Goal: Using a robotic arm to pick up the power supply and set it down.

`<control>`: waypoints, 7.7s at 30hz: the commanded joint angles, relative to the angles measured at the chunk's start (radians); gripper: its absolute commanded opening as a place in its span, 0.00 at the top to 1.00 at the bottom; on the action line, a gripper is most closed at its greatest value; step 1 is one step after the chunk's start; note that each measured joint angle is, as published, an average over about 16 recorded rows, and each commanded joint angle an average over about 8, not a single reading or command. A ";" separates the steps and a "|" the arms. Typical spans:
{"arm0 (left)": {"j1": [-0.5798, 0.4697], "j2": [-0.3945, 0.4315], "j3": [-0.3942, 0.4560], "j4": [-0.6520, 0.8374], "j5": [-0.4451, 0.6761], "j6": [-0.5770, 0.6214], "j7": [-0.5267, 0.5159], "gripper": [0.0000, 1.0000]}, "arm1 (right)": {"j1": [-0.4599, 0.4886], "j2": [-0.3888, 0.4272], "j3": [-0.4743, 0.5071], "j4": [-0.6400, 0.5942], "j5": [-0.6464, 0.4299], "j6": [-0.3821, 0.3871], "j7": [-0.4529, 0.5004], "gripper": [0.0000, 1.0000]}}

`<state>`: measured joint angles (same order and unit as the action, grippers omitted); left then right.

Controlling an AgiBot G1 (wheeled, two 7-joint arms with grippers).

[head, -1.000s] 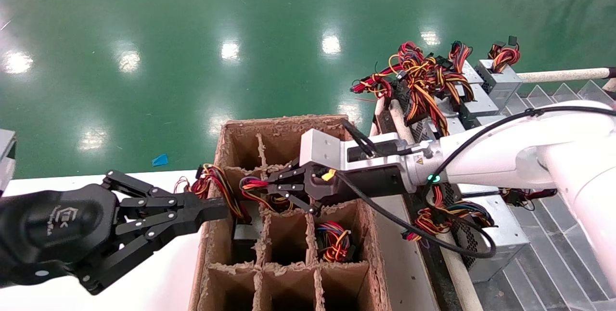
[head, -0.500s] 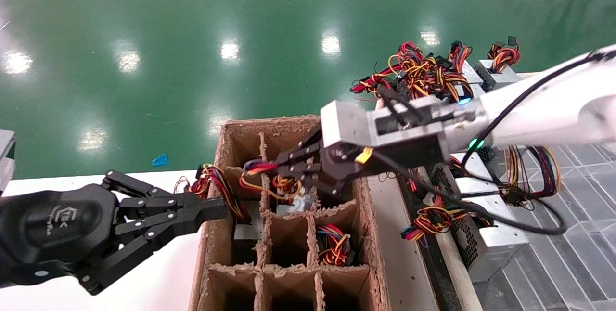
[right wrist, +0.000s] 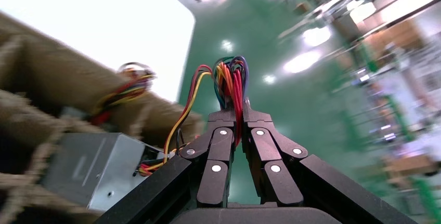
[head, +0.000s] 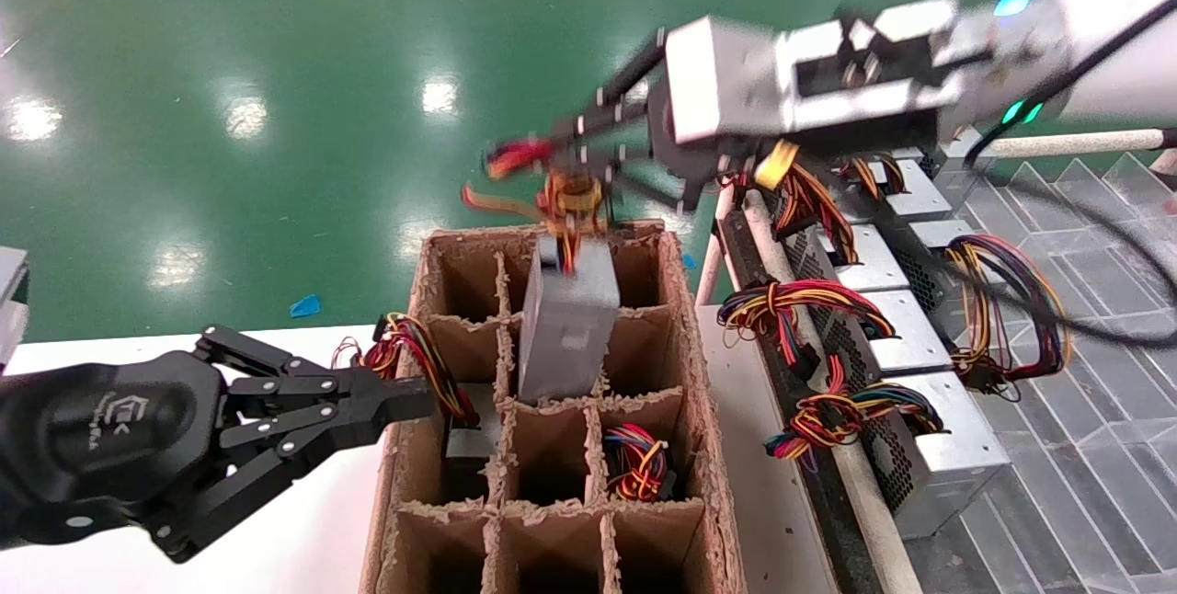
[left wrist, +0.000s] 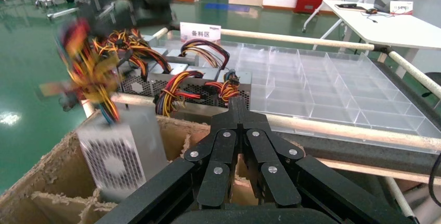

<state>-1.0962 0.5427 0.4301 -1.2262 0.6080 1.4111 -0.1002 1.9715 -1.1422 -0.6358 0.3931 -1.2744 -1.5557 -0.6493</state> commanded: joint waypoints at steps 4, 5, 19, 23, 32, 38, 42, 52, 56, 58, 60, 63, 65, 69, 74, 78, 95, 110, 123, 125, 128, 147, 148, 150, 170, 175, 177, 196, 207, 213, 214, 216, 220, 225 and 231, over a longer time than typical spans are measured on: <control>0.000 0.000 0.000 0.000 0.000 0.000 0.000 1.00 | 0.036 0.032 0.011 0.100 0.008 0.021 -0.028 1.00; 0.000 0.000 0.000 0.000 0.000 0.000 0.000 1.00 | 0.041 0.041 0.014 0.128 0.005 0.034 -0.036 1.00; 0.000 0.000 0.000 0.000 0.000 0.000 0.000 1.00 | -0.006 0.247 0.086 0.593 -0.109 0.381 -0.061 1.00; 0.000 0.000 0.000 0.000 0.000 0.000 0.000 1.00 | -0.003 0.320 0.081 0.692 -0.236 0.484 -0.019 1.00; 0.000 0.000 0.000 0.000 0.000 0.000 0.000 1.00 | 0.010 0.482 0.051 0.814 -0.520 0.551 0.245 1.00; 0.000 0.000 0.000 0.000 0.000 0.000 0.000 1.00 | 0.004 0.564 0.035 0.829 -0.630 0.505 0.380 1.00; 0.000 0.000 0.000 0.000 0.000 0.000 0.000 1.00 | -0.016 0.612 0.031 0.824 -0.663 0.477 0.458 1.00; 0.000 0.000 0.000 0.000 0.000 0.000 0.000 1.00 | -0.157 0.688 0.022 0.825 -0.605 0.482 0.516 1.00; 0.000 0.000 0.000 0.000 0.000 0.000 0.000 1.00 | -0.199 0.688 0.019 0.820 -0.575 0.501 0.502 1.00; 0.000 0.000 0.000 0.000 0.000 0.000 0.000 1.00 | -0.212 0.684 0.019 0.814 -0.561 0.509 0.492 1.00; 0.000 0.000 0.000 0.000 0.000 0.000 0.000 1.00 | -0.221 0.676 0.018 0.804 -0.548 0.517 0.479 1.00; 0.000 0.000 0.000 0.000 0.000 0.000 0.000 1.00 | -0.230 0.659 0.019 0.780 -0.528 0.531 0.455 1.00; 0.000 0.000 0.000 0.000 0.000 0.000 0.000 1.00 | -0.232 0.645 0.021 0.756 -0.514 0.540 0.435 1.00; 0.000 0.000 0.000 0.000 0.000 0.000 0.000 1.00 | -0.230 0.619 0.028 0.697 -0.482 0.555 0.389 1.00; 0.000 0.000 0.000 0.000 0.000 0.000 0.000 1.00 | -0.213 0.598 0.039 0.634 -0.438 0.547 0.326 1.00; 0.000 0.000 0.000 0.000 0.000 0.000 0.000 1.00 | -0.199 0.588 0.044 0.614 -0.408 0.523 0.287 1.00; 0.000 0.000 0.000 0.000 0.000 0.000 0.000 1.00 | -0.156 0.544 0.021 0.502 -0.481 0.549 0.284 1.00; 0.000 0.000 0.000 0.000 0.000 0.000 0.000 1.00 | -0.116 0.465 0.017 0.328 -0.484 0.581 0.173 1.00; 0.000 0.000 0.000 0.000 0.000 0.000 0.000 1.00 | -0.129 0.402 0.038 0.229 -0.406 0.582 0.044 1.00; 0.000 0.000 0.000 0.000 0.000 0.000 0.000 1.00 | -0.131 0.393 0.038 0.206 -0.401 0.578 0.036 1.00; 0.000 0.000 0.000 0.000 0.000 0.000 0.000 1.00 | -0.130 0.380 0.038 0.175 -0.396 0.574 0.022 1.00; 0.000 0.000 0.000 0.000 0.000 0.000 0.000 1.00 | -0.089 0.341 0.045 0.083 -0.374 0.548 -0.018 0.00; 0.000 0.000 0.000 0.000 0.000 0.000 0.000 1.00 | -0.087 0.340 0.045 0.082 -0.374 0.546 -0.017 0.00; 0.000 0.000 0.000 0.000 0.000 0.000 0.000 1.00 | -0.082 0.341 0.046 0.083 -0.372 0.541 -0.014 0.00; 0.000 0.000 0.000 0.000 0.000 0.000 0.000 1.00 | -0.177 0.381 0.117 0.207 -0.183 0.387 0.125 0.00; 0.000 0.000 0.000 0.000 0.000 0.000 0.000 1.00 | -0.245 0.395 0.140 0.272 -0.114 0.356 0.192 0.00; 0.000 0.000 0.000 0.000 0.000 0.000 0.000 1.00 | -0.272 0.401 0.149 0.298 -0.086 0.343 0.219 0.00; 0.000 0.000 0.000 0.000 0.000 0.000 0.000 0.00 | -0.535 0.456 0.236 0.548 0.179 0.224 0.479 0.00; 0.000 0.000 0.000 0.000 0.000 0.000 0.000 0.00 | -0.687 0.487 0.287 0.692 0.332 0.155 0.630 0.00; 0.000 0.000 0.000 0.000 0.000 0.000 0.000 0.00 | -0.769 0.504 0.314 0.770 0.415 0.118 0.711 0.00; 0.000 0.000 0.000 0.000 0.000 0.000 0.000 0.00 | -0.783 0.507 0.318 0.783 0.429 0.112 0.724 0.00; 0.000 0.000 0.000 0.000 0.000 0.000 0.000 0.00 | -0.810 0.513 0.327 0.809 0.456 0.099 0.751 0.00; 0.000 0.000 0.000 0.000 0.000 0.000 0.000 0.00 | -0.862 0.524 0.345 0.858 0.508 0.076 0.802 0.00; 0.000 0.000 0.000 0.000 0.000 0.000 0.000 0.00 | -0.907 0.533 0.360 0.901 0.555 0.055 0.843 0.00; 0.000 0.000 0.000 0.000 0.000 0.000 0.000 0.00 | -0.920 0.536 0.365 0.913 0.569 0.049 0.850 0.00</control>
<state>-1.0961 0.5426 0.4301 -1.2259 0.6078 1.4107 -0.1001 1.0568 -0.6073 -0.2728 1.3011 -0.7112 -1.5039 0.1980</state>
